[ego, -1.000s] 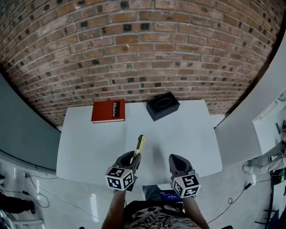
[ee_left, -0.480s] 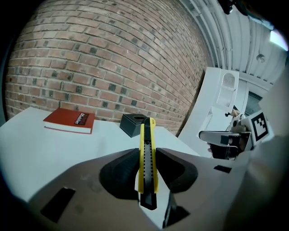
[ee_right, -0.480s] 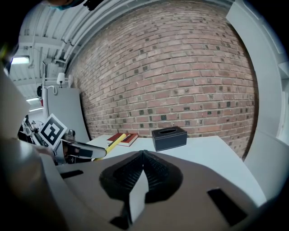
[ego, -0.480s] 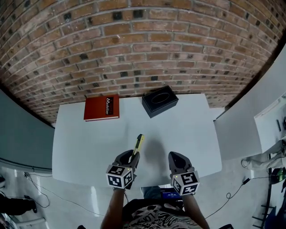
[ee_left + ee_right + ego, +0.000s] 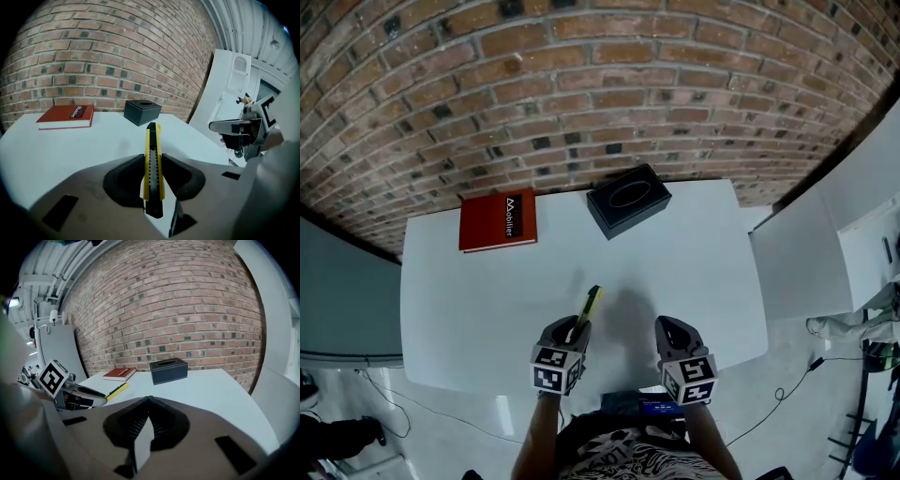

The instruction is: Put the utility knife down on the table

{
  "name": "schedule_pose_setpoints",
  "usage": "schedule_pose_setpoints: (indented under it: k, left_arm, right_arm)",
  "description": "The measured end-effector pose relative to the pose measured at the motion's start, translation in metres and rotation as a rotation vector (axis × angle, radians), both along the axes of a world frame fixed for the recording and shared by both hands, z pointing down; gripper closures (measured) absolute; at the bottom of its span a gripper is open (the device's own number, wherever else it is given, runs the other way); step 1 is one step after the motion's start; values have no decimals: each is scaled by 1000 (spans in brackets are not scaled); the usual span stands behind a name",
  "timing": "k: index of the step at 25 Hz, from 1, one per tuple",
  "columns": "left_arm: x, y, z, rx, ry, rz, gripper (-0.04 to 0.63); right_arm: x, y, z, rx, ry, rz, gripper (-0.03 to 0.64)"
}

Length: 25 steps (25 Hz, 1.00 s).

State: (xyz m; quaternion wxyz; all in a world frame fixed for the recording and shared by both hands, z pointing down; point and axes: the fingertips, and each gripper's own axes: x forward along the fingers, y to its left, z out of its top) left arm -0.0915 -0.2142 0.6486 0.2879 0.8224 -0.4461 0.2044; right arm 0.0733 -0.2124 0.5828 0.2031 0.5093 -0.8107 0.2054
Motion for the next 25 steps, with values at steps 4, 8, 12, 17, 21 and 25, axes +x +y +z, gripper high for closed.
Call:
schedule_pose_setpoints:
  k: [4,8,12,17,21,25]
  left_arm:
    - [1,-3,18,-38,-27,15,476]
    - [2,-6,37,-68,-56,32,477]
    - [5,-7,55,-96,-83,52,476]
    - [10,-8,72,-121,-116,85,476]
    - [12,-11,80,-133,-138,96,476]
    - [13,-13,81,-106,-164,110,476]
  right_arm:
    - [1,-9,13,-30,6,1,617]
    - [1,-15,28,-70,14,-4,617]
    - [0,-22,37,-82,14,-5,617]
    - [1,-27,46,-109,17,1,617]
    - [4,-32,50,-119,21,8,617]
    - [5,-35,47,-113,23,9,617]
